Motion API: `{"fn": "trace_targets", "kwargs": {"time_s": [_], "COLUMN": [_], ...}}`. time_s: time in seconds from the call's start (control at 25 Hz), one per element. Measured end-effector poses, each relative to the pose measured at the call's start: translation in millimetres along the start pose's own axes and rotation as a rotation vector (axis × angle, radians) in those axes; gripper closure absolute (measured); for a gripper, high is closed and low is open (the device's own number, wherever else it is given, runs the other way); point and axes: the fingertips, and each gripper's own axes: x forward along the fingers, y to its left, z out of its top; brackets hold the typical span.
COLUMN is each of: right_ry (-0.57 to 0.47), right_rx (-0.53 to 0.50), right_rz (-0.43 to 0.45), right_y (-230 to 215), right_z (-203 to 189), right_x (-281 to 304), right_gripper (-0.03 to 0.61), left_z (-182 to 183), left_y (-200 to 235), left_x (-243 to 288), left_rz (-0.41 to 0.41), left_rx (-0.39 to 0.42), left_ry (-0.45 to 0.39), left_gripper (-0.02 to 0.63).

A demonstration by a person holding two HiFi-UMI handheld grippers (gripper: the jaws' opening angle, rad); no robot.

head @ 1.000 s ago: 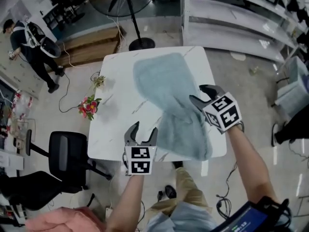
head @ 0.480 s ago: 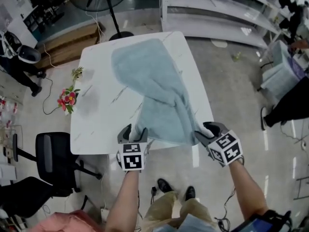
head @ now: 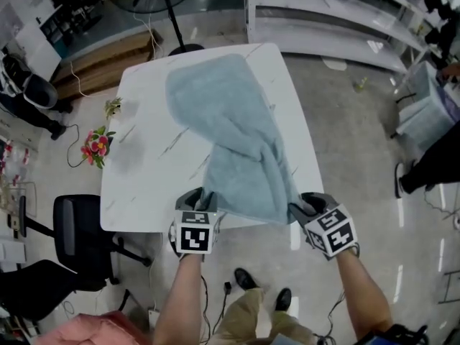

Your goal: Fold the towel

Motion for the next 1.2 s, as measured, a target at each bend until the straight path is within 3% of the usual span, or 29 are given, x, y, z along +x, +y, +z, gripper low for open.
{"fn": "trace_targets", "kwargs": {"time_s": [0.08, 0.12, 0.2, 0.4, 0.8, 1.2], "right_ry": [0.023, 0.028, 0.019, -0.05, -0.086, -0.103], "right_rx": [0.003, 0.006, 0.023, 0.094, 0.093, 0.081], "right_rz": [0.033, 0.048, 0.062, 0.067, 0.159, 0.196], "right_y": [5, 7, 8, -2, 34, 71], "right_z": [-1, -1, 0, 5, -2, -30], "right_x": [1, 2, 0, -23, -43, -64], "right_gripper": [0.476, 0.518, 0.543, 0.545, 0.543, 0.543], "left_z": [4, 5, 4, -7, -54, -110], "left_y": [-8, -10, -13, -9, -14, -23], "left_x": [4, 5, 2, -36, -141, -167], "left_rz": [-0.023, -0.036, -0.064, -0.055, 0.074, 0.161], "left_rx": [0.01, -0.004, -0.057, -0.177, -0.375, -0.382], "left_ry": [0.012, 0.016, 0.018, -0.047, -0.221, -0.198], "left_gripper": [0.568, 0.585, 0.591, 0.591, 0.588, 0.583]}}
